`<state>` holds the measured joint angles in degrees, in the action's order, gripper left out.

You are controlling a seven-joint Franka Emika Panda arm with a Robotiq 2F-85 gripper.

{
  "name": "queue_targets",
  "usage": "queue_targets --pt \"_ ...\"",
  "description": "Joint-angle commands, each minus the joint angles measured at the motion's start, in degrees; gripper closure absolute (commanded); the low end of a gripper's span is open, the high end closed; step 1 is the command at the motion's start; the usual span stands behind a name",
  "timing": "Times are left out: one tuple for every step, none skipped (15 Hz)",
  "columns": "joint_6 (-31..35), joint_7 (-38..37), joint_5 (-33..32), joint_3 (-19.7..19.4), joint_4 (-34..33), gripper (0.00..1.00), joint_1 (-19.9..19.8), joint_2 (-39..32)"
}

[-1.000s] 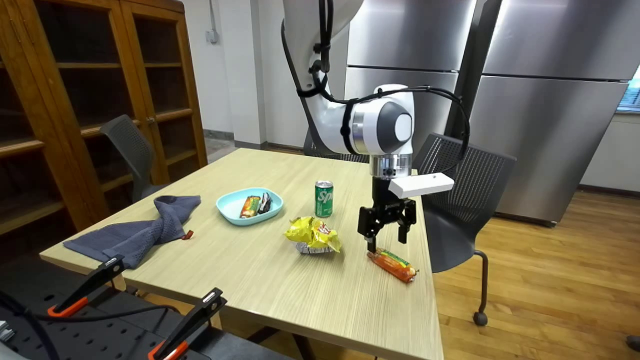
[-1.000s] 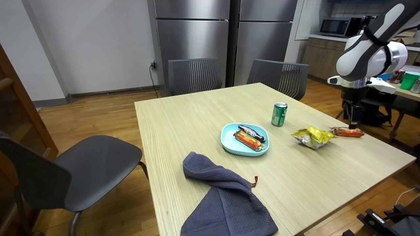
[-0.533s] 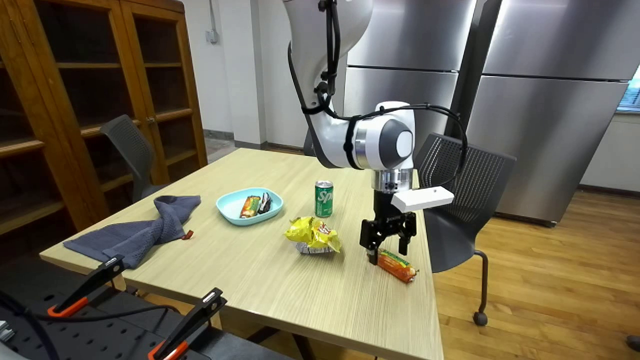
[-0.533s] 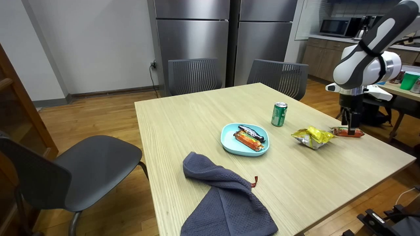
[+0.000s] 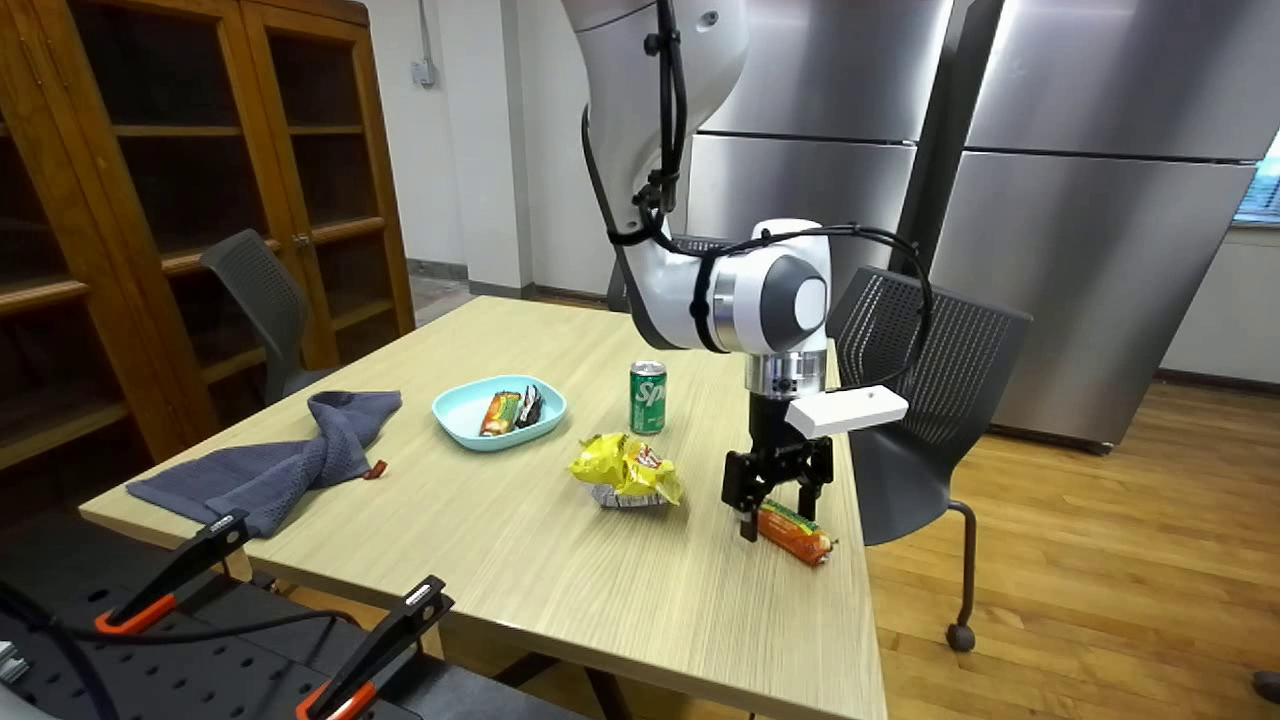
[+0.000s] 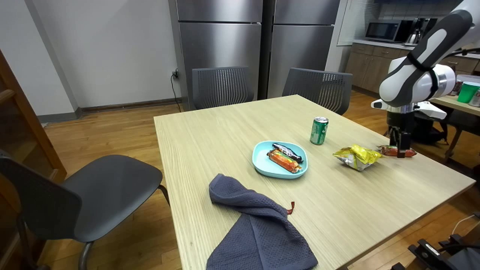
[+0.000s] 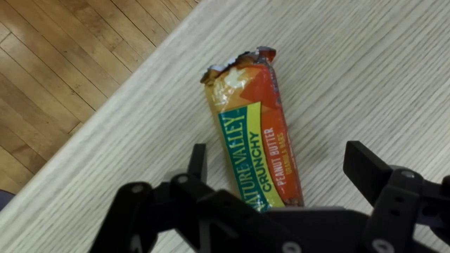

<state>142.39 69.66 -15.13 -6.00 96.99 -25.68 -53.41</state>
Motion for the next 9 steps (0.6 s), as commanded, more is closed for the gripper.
queue_targets --pt "-0.27 2.65 0.31 -0.07 -0.99 0.28 -0.42 0.01" --pt "-0.36 2.82 0.37 -0.09 -0.97 0.34 -0.43 0.06" --pt "-0.35 2.88 0.39 -0.16 -0.96 0.44 -0.39 0.05" --pt "-0.47 2.95 0.42 -0.22 -0.98 0.51 -0.39 0.08" --pt "-0.41 2.9 0.39 -0.31 -0.94 0.6 -0.34 0.14" --pt "-0.44 2.85 0.43 -0.35 -0.9 0.67 -0.33 0.27" --pt "-0.61 3.03 0.57 -0.26 -0.5 0.75 -0.49 0.81" --pt "-0.82 2.47 1.12 -0.2 0.4 0.82 -0.63 1.9" --pt "-0.81 2.34 1.36 -0.19 1.03 0.83 -0.74 2.7"
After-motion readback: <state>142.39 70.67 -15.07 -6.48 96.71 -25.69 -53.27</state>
